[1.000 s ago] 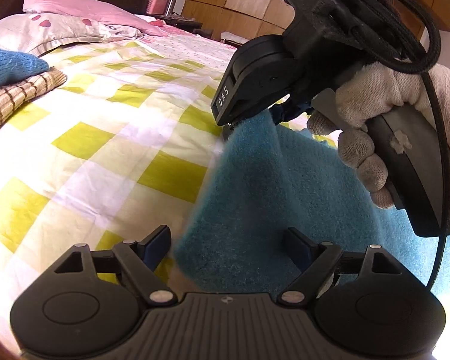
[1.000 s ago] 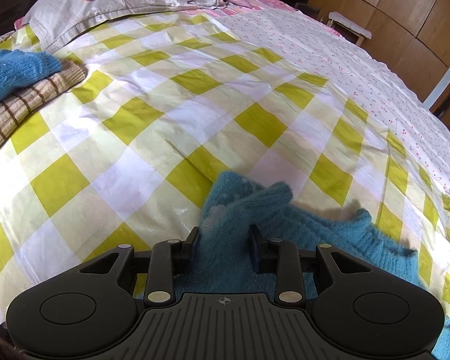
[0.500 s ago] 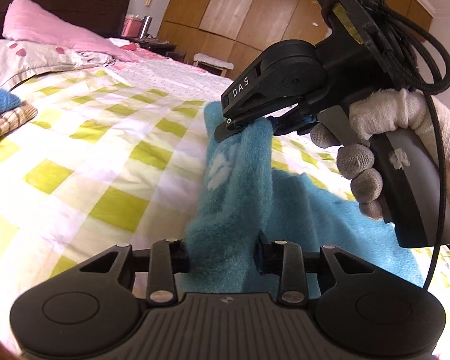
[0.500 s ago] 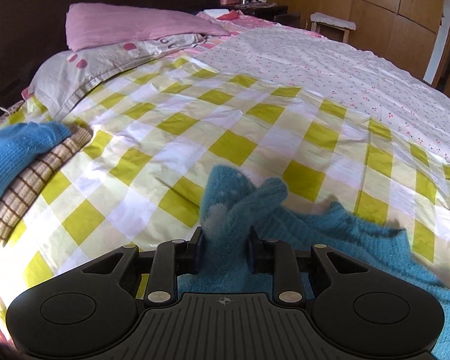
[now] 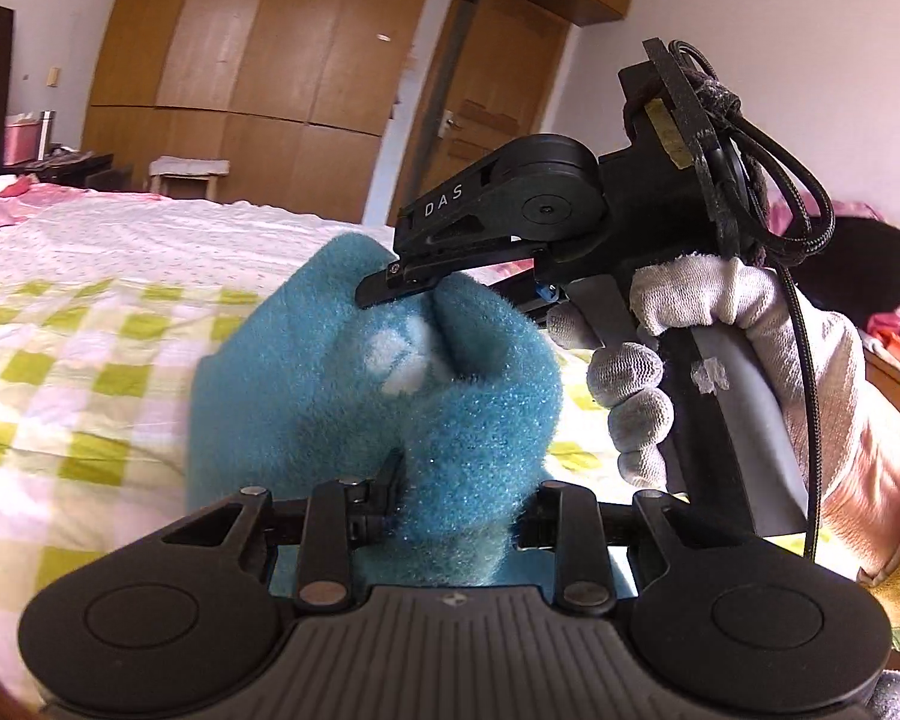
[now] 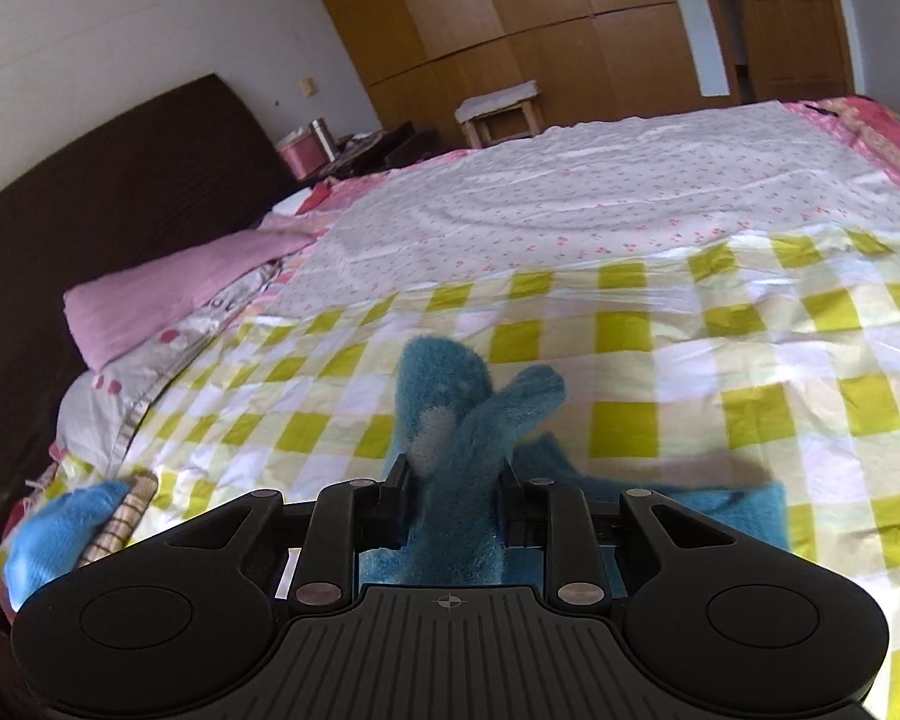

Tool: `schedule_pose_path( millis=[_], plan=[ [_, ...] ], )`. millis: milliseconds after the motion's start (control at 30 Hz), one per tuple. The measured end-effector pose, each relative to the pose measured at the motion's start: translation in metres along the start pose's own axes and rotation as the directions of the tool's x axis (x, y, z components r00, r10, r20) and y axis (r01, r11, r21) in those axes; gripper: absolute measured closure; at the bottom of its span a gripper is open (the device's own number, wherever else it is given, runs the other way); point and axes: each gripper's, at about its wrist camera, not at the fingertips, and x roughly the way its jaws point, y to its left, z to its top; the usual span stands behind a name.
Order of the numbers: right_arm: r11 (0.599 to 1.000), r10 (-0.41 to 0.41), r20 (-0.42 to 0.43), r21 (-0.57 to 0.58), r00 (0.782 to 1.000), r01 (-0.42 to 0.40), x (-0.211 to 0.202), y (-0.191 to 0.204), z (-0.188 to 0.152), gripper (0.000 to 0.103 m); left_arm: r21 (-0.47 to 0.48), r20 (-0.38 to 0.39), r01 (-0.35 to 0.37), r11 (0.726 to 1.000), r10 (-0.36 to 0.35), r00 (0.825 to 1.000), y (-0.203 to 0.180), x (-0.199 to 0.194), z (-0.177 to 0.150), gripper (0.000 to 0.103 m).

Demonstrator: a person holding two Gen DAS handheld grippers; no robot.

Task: Fold small clothes
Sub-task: 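Lift the gripped sweater edge with the right gripper and fold it over, then lay the folded edge down onto the sweater stack with the right gripper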

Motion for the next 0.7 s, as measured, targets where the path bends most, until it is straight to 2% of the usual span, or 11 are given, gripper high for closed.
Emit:
schedule_pose_path(
  millis=[133, 267, 333, 433, 500, 567, 700],
  plan=[
    [0.991, -0.002, 0.018, 0.135, 1.000, 0.000, -0.011, -0.072, -0.015, 0.079, 0.082, -0.076, 0.042, 0.996, -0.036, 0.996, -0.041, 0.038, -0.010, 0.068],
    [0.975, -0.027, -0.002, 0.220, 1.000, 0.027, -0.002, -0.122, -0.037, 0.078, 0.180, -0.152, 0.029, 0.983, -0.001, 0.988, -0.070, 0.068, -0.029, 0.067],
    [0.963, -0.012, -0.012, 0.269, 1.000, 0.015, 0.003, -0.142, -0.050, 0.073, 0.225, -0.177, 0.013, 0.974, 0.028, 0.984, -0.081, 0.076, -0.037, 0.065],
    [0.957, 0.022, -0.022, 0.291, 1.000, -0.015, 0.001, -0.155, -0.049, 0.067, 0.264, -0.169, 0.003, 0.965, 0.043, 0.985, -0.090, 0.072, -0.040, 0.058],
    [0.963, 0.010, 0.018, 0.269, 1.000, -0.014, -0.014, -0.155, -0.044, 0.067, 0.274, -0.166, 0.004, 0.962, 0.043, 0.985, -0.091, 0.065, -0.041, 0.055],
    [0.969, -0.019, 0.057, 0.247, 0.998, 0.004, -0.029, -0.154, -0.041, 0.064, 0.261, -0.167, 0.013, 0.965, 0.032, 0.985, -0.091, 0.054, -0.039, 0.053],
    [0.972, 0.021, 0.074, 0.231, 0.997, -0.037, -0.052, -0.144, -0.045, 0.064, 0.239, -0.168, 0.051, 0.970, -0.010, 0.986, -0.082, 0.038, -0.033, 0.051]
  ],
)
